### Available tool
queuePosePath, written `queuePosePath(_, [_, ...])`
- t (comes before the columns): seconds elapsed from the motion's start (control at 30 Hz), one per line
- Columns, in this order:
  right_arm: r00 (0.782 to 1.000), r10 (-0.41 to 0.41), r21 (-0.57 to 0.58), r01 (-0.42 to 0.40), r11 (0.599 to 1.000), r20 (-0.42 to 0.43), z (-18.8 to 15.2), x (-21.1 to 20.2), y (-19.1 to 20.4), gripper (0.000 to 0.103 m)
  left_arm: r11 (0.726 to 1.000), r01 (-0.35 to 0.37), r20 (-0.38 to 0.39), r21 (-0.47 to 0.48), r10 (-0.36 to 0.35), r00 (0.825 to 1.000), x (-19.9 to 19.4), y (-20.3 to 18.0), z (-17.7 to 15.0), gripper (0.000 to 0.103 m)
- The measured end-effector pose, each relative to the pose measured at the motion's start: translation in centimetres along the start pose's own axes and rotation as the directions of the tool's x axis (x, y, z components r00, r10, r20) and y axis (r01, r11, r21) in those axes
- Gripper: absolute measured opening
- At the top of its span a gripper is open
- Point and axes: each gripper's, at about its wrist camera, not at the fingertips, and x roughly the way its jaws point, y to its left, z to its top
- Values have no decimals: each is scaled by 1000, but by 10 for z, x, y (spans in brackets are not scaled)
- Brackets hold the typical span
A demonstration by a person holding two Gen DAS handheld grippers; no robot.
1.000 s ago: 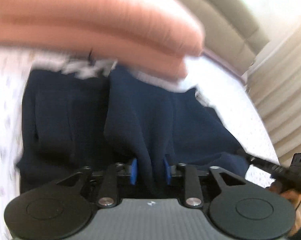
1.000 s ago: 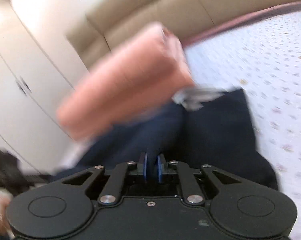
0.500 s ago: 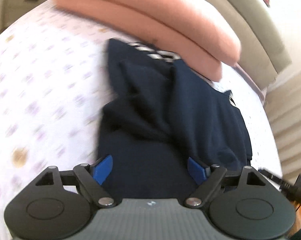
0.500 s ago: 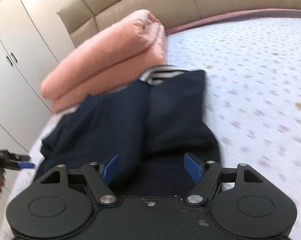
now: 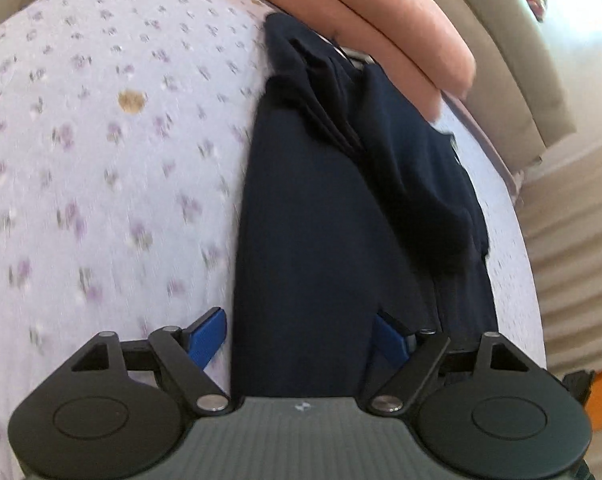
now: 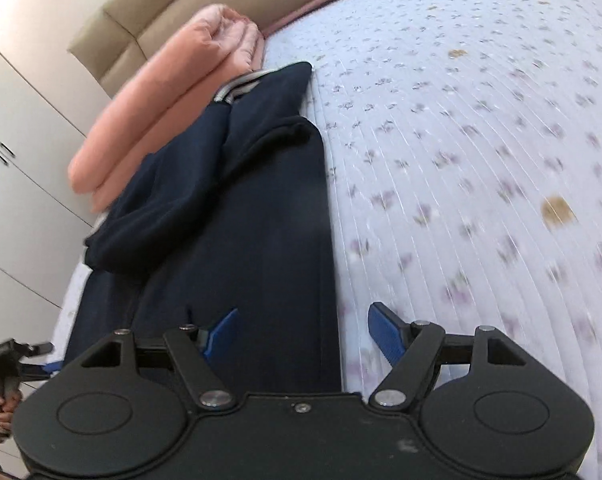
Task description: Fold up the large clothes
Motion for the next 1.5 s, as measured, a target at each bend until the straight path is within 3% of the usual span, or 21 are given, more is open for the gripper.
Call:
queuePosePath(0.2, [995,62,33,-59,998,-75,-24,-24,-3,87,999,48,-54,-1,-48,997,-12,0,-35,79])
queuePosePath(0.5, [965,191,138,-168,976,-177,-74,-56,-9,87,995,100,-134,-16,-101,986,-22,5,-76,79])
queuePosePath(0.57, [960,216,151,-189,970,-181,-81,-57,-10,80,991,132,-167,-23,-134,977,-22,7,-82,79])
queuePosePath(0.63, [954,230,170,-199,965,-192,-85,-53,-10,64,987,157,-203,-25,-159,966,-21,7,-91,79])
queuePosePath(0.7, [945,257,182,-222,958,-201,-88,-42,-7,56,985,173,-220,-18,-173,960,-21,7,-98,79])
queuePosePath(0.83, [946,254,181,-219,959,-200,-89,-33,2,29,978,201,-233,-53,-208,950,-20,11,-109,77])
queuePosePath(0.87, [943,261,183,-224,957,-208,-89,-34,4,25,978,204,-237,-51,-210,948,-20,12,-111,73])
queuePosePath(0.9, [945,254,176,-219,960,-207,-90,-37,7,14,979,198,-237,-43,-203,950,-20,11,-112,68])
queuePosePath(0.93, [957,220,168,-189,967,-190,-89,-43,9,13,985,174,-233,-22,-174,957,-22,11,-114,48])
queuePosePath(0.97, [965,204,175,-175,969,-163,-90,-49,9,13,990,139,-234,-1,-135,963,-22,10,-116,21])
queuePosePath(1.0, [970,211,197,-184,963,-124,-89,-56,9,12,995,97,-228,10,-92,969,-22,10,-117,13])
queuePosePath(1.07, [972,230,211,-214,954,-51,-84,-68,16,12,994,105,-187,-33,-109,976,-25,15,-117,13])
queuePosePath(1.2, [959,281,162,-282,945,33,-66,-81,39,12,993,112,-64,18,-111,992,-46,0,-109,12])
queuePosePath(1.33, [948,309,106,-316,943,80,-48,-91,52,12,990,140,30,25,-141,990,-70,-11,-99,12])
queuePosePath(1.5, [927,346,76,-359,930,143,-22,-91,63,12,980,189,146,-55,-179,973,-87,-12,-78,12])
